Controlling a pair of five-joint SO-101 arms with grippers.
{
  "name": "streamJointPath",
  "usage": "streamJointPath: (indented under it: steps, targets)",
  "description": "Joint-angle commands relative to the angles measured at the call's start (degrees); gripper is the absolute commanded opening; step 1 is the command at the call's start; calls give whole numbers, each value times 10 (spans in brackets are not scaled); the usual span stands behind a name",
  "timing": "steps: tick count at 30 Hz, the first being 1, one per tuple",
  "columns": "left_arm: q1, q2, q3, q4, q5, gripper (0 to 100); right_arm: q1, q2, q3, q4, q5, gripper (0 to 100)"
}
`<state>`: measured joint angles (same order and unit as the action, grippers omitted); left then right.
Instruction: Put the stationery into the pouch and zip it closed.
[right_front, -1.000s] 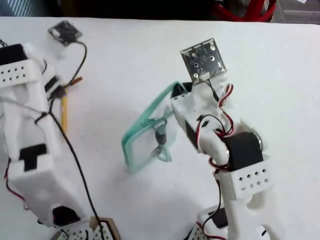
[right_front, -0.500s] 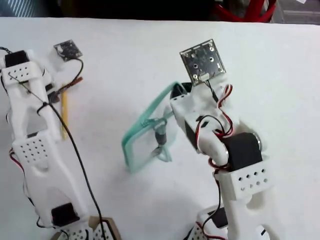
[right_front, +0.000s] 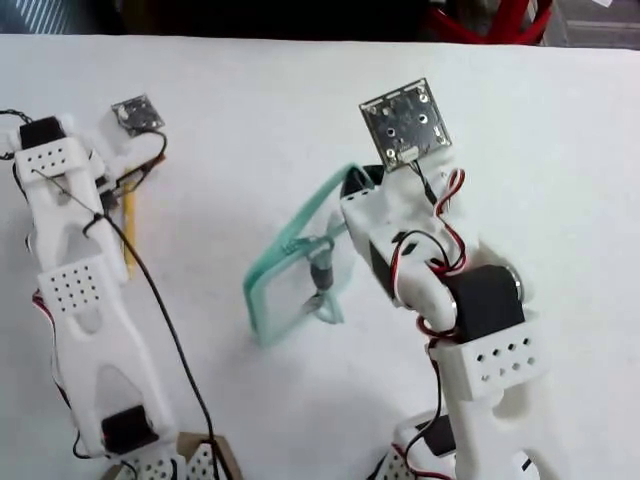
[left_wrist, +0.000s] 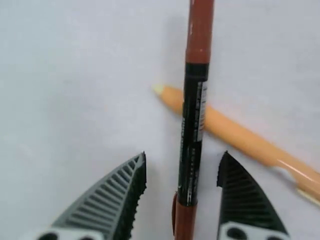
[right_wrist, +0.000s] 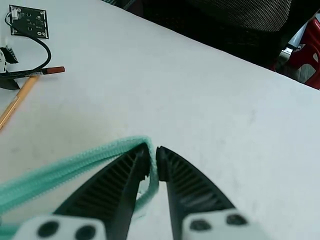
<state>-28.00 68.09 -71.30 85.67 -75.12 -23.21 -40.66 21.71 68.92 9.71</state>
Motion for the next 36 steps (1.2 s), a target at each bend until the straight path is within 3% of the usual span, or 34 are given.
streamJointPath:
  steps: [1,10,16,26,30,36]
  targets:
    - [-13,27,-67,-8,-8,230,-20,3,31,1,-1,19]
    - [2,93,-149,18,-6,225,-20,3,31,1,-2,19]
    - [2,115,-174,25,-4,112,-20,3,31,1,-2,19]
    - [12,112,-174,91,-7,41,-20,3,32,1,-2,19]
    - [25,98,-222,159,-4,24,-20,3,32,1,-2,19]
    - [31,-6,-231,168,89,24,-20,3,32,2,-2,19]
